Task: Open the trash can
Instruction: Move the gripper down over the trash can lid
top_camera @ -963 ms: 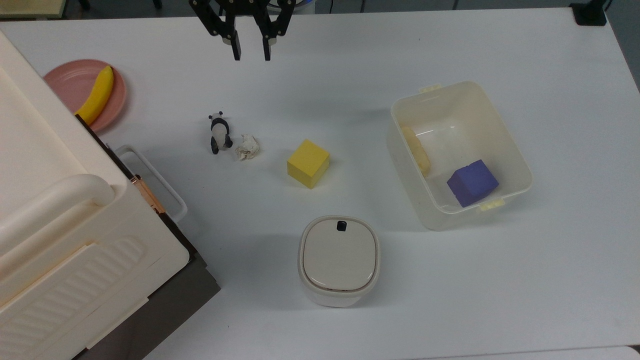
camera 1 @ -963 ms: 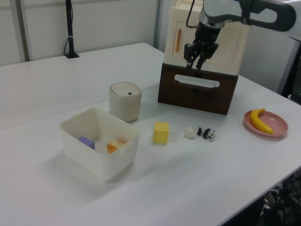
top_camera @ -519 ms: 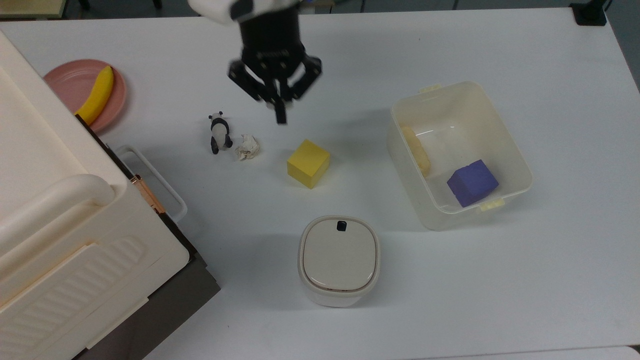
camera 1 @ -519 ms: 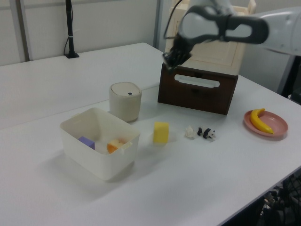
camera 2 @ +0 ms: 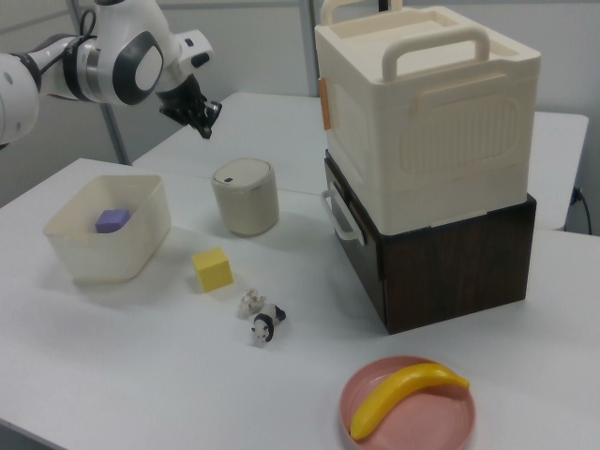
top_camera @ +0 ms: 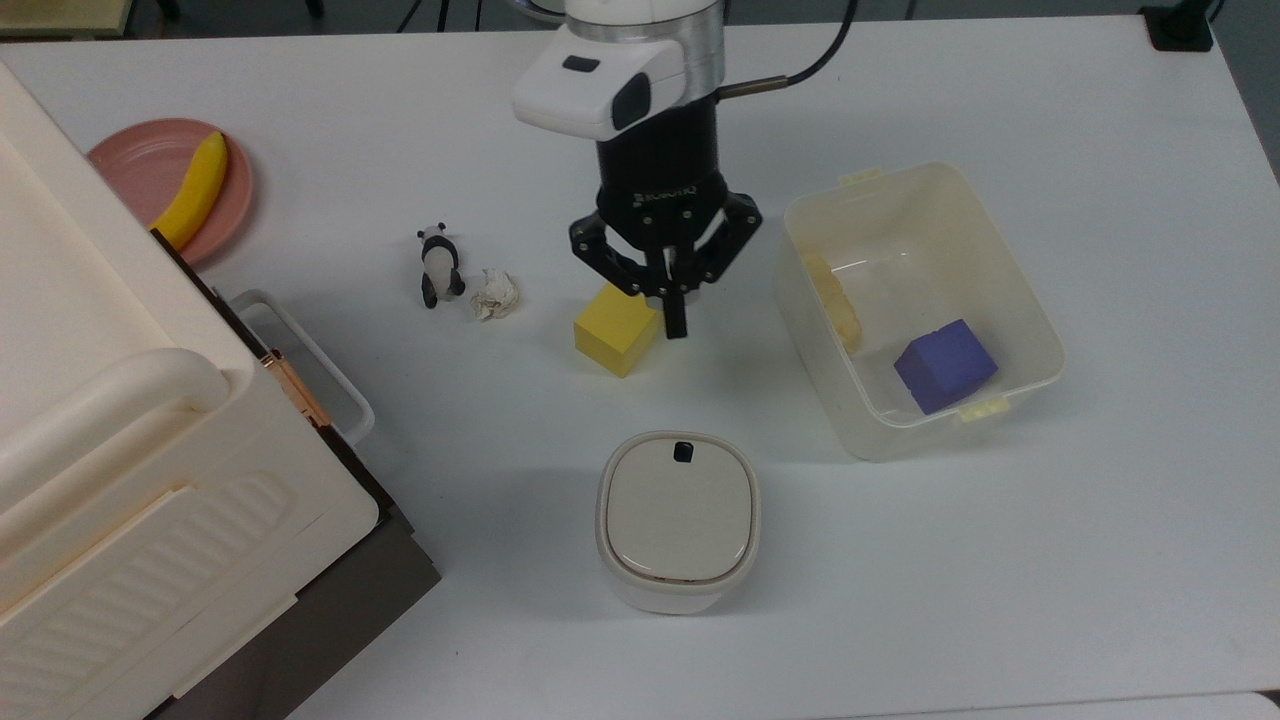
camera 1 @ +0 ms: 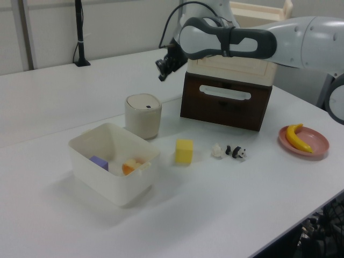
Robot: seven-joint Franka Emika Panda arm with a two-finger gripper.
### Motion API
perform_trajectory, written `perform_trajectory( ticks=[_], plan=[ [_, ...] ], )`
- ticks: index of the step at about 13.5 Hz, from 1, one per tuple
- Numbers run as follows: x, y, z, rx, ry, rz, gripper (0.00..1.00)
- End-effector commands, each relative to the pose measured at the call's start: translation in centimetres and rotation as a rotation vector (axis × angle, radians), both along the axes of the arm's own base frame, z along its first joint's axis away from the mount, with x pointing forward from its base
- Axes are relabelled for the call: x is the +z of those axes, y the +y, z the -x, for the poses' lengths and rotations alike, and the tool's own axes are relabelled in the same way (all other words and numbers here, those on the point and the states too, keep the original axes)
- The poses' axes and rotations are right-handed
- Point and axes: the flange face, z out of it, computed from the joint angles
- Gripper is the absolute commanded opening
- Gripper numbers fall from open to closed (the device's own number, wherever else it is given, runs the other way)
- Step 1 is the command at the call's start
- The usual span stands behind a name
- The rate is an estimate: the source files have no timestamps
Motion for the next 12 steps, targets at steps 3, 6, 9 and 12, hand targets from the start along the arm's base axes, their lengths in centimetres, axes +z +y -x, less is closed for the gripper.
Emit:
perform_trajectory(
  ticks=[3,6,9,12],
  plan=[
    [-3.8,3.2,-3.2,0.056,-0.09,0.019,0.0],
    [-6.1,3.1,-4.0,0.061,-0.092,0.038,0.0],
    [-7.3,2.1,-4.5,0.051,-0.085,0.054,0.0],
    [-9.2,1.9,-4.7,0.052,-0.058,0.063,0.0]
  ],
)
